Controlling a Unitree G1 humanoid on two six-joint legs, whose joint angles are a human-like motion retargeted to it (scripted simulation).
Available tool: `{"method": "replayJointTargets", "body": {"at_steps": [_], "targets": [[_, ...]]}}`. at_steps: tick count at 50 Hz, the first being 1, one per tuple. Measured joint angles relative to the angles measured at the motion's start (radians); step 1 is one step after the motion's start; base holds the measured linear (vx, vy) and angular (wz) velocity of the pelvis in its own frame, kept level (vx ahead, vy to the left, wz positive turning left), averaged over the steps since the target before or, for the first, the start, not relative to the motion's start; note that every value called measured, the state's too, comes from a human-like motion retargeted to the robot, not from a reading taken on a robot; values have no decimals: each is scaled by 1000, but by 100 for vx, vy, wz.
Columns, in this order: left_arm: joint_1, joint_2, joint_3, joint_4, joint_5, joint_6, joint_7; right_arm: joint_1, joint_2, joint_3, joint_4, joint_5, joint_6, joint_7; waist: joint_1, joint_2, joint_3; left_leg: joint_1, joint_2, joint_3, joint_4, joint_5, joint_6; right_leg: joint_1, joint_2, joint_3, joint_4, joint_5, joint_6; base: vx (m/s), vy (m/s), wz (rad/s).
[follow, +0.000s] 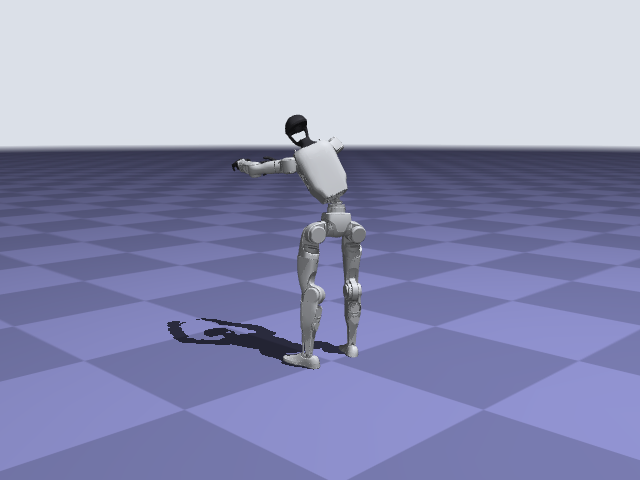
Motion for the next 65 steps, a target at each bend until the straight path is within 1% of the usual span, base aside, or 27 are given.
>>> {"method": "replayJointTargets", "body": {"at_steps": [5,9,13,18,23,26,28,30,33,37,39,43,45,47,50,53,54,55,56,57,58,59,61,63,65], "targets": [[0,0,-10,-50,37,-16,23,176,10,56,37,-30,-8,-22,4,86,0,-19,-34,-64,-28,12,-10,6,-47,-54,13,-24,0,6,14,75],[0,0,-9,-33,33,-7,14,218,1,64,40,-72,-11,-38,-36,114,-12,-5,-76,-97,-37,7,-15,33,-101,-76,25,-47,0,8,18,48],[0,0,-8,-1,22,1,7,243,17,9,54,-88,-23,-67,-82,122,-18,16,-104,-104,-27,-9,-8,60,-137,-73,33,-62,0,7,13,7],[0,0,-26,32,39,-1,4,356,45,-63,93,-38,-49,-89,-117,120,-26,35,-105,-72,1,-36,10,66,-138,-35,38,-67,0,5,4,-38],[0,0,-34,76,80,-11,20,595,32,-47,133,48,-71,-28,-146,104,-30,51,-88,-17,17,-54,15,50,-113,16,43,-64,0,2,-2,-59],[0,0,-31,89,96,-18,32,795,-21,-30,145,100,-75,10,-160,98,-27,61,-77,14,15,-55,11,40,-91,40,42,-60,0,1,-4,-55],[0,0,-28,97,99,-20,39,941,-67,-50,153,166,-81,26,-171,95,-23,67,-70,32,11,-54,7,35,-78,52,39,-56,0,0,-4,-47],[0,0,-28,107,103,-21,43,1093,-114,-116,157,286,-101,29,-184,89,-20,72,-66,46,7,-52,5,32,-68,62,35,-53,0,0,-3,-37],[0,0,-39,128,102,-11,44,1305,-170,-327,150,555,-173,-10,-206,82,-22,79,-61,62,4,-50,1,31,-56,73,30,-50,0,1,-2,-30],[0,0,-65,168,102,11,68,1506,-240,-700,78,944,-342,-104,-242,63,-40,96,-53,86,-1,-47,-9,34,-39,91,26,-46,0,2,-2,-33],[0,0,-87,190,109,18,82,1559,-292,-870,26,1048,-436,-152,-258,50,-58,109,-46,104,-3,-46,-16,37,-26,104,25,-43,0,1,-4,-46],[0,0,-139,230,141,14,100,1574,-438,-1132,-112,1105,-598,-215,-270,21,-93,138,-30,149,-8,-43,-27,40,6,136,22,-32,0,0,-7,-58],[0,0,-157,248,164,7,108,1555,-552,-1186,-170,986,-651,-270,-261,8,-101,151,-23,173,-7,-41,-29,41,23,154,19,-22,0,-2,-10,-66],[0,0,-195,265,169,8,94,1483,-650,-1276,-270,1001,-689,-280,-256,-4,-122,165,-12,198,-5,-38,-36,44,44,169,14,-11,0,-2,-12,-63],[0,0,-219,279,174,3,89,1359,-832,-1336,-402,977,-746,-297,-234,-20,-135,174,-1,225,1,-33,-46,47,67,185,1,9,0,-3,-13,-47],[0,0,-224,268,167,-15,98,1185,-1023,-1314,-508,880,-809,-350,-208,-34,-146,177,10,236,8,-28,-59,53,82,188,-14,26,0,-3,-11,-20],[0,0,-208,268,187,-25,74,1124,-1125,-1275,-478,640,-691,-380,-203,-37,-145,174,11,234,12,-28,-57,55,82,186,-19,30,0,-2,-5,2],[0,0,-184,271,218,-37,37,1065,-1246,-1223,-416,299,-504,-414,-200,-38,-142,170,11,230,16,-30,-54,56,80,183,-24,33,0,0,0,0],[0,0,-186,250,188,-42,65,917,-1238,-1164,-532,367,-603,-494,-188,-44,-141,168,12,228,17,-28,-59,58,80,181,-27,35,0,-2,-3,18],[0,0,-188,231,162,-46,87,776,-1228,-1093,-629,405,-682,-557,-179,-51,-142,166,13,224,18,-27,-62,60,80,177,-30,36,0,-2,-1,25],[0,0,-190,219,145,-51,97,649,-1214,-998,-689,385,-723,-585,-178,-58,-147,165,13,218,18,-27,-63,63,77,173,-31,36,0,-1,1,32],[0,0,-183,212,130,-52,94,515,-1196,-888,-722,323,-710,-601,-181,-59,-153,161,13,211,18,-28,-63,63,74,169,-32,34,0,1,3,38],[0,0,-159,199,104,-52,79,262,-1135,-665,-753,171,-620,-606,-188,-55,-164,151,14,196,17,-29,-60,61,67,159,-31,29,0,3,5,42],[0,0,-131,179,77,-54,64,64,-1027,-480,-754,57,-524,-580,-185,-51,-169,140,12,180,14,-31,-53,55,58,150,-27,23,0,1,5,44],[0,0,-96,159,53,-56,51,-87,-879,-336,-711,-25,-432,-536,-178,-47,-163,128,9,163,11,-31,-45,49,49,139,-21,17,0,-1,2,44]]}}
